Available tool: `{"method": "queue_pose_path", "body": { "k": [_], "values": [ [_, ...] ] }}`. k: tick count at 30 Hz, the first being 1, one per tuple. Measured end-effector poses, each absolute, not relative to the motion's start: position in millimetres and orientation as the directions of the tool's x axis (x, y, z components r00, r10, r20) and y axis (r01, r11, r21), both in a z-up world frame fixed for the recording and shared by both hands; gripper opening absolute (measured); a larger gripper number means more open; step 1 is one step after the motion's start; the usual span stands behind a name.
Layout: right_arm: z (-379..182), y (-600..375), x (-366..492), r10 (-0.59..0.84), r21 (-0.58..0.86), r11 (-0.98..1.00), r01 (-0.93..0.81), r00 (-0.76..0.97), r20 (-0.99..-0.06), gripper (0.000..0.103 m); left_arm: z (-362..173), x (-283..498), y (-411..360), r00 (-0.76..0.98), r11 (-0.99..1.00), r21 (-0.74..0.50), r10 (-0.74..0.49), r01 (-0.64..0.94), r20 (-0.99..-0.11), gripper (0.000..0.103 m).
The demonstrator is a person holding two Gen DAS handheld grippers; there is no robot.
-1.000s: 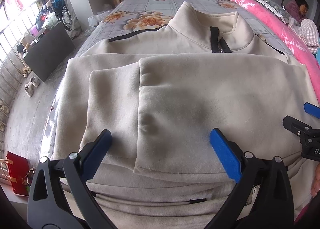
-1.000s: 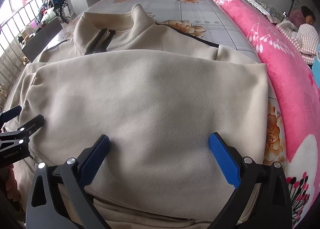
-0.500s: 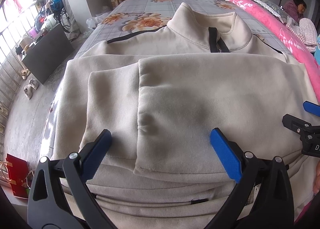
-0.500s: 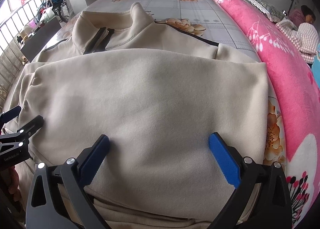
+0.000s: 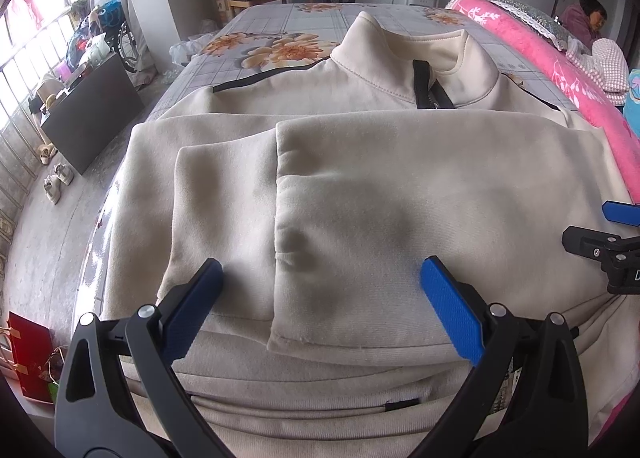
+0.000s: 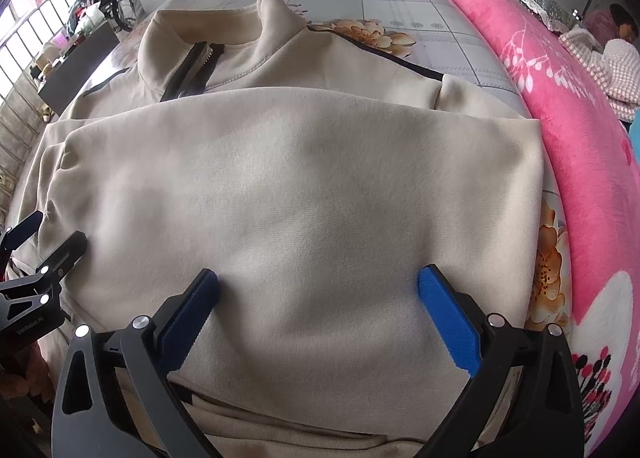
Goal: Fold large clothes
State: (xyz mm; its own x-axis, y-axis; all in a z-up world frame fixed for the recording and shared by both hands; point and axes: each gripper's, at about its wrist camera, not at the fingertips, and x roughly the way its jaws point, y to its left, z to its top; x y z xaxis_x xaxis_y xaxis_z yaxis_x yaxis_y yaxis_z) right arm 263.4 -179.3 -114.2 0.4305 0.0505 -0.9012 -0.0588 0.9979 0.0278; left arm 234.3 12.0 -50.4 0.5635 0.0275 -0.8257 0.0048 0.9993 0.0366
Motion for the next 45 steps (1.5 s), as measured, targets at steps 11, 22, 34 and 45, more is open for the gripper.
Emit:
{"method": "queue_pose_path", "body": {
  "k": [11, 22, 34, 45],
  "values": [
    [-114.5, -181.2, 265.6, 0.074, 0.041, 0.995, -0.090, 0.413, -0.908, 0.098, -22.2, 221.6, 27.6, 0.607, 1.000, 0.031, 0.026, -0.001, -0.794, 0.096],
    [-69.2, -190.5, 277.4, 0.190, 0.133, 0.979, -0.153, 0.454, -0.870, 0.098, 106.9, 224.7, 81.6, 0.781, 0.998, 0.051, -0.003, 0.044, -0.625, 0.096],
    [-23.6, -175.3, 409.6, 0.241, 0.211, 0.971, -0.117, 0.492, -0.837, 0.098, 60.1, 396.3, 26.7, 0.673, 0.985, -0.076, -0.160, 0.153, -0.722, 0.065],
    [-71.1, -162.3, 514.1, 0.140, 0.145, 0.989, -0.013, 0.357, -0.923, 0.086, -5.1, 477.9, -1.9, 0.535, 0.986, -0.071, -0.141, 0.149, -0.833, 0.032]
  ]
}}
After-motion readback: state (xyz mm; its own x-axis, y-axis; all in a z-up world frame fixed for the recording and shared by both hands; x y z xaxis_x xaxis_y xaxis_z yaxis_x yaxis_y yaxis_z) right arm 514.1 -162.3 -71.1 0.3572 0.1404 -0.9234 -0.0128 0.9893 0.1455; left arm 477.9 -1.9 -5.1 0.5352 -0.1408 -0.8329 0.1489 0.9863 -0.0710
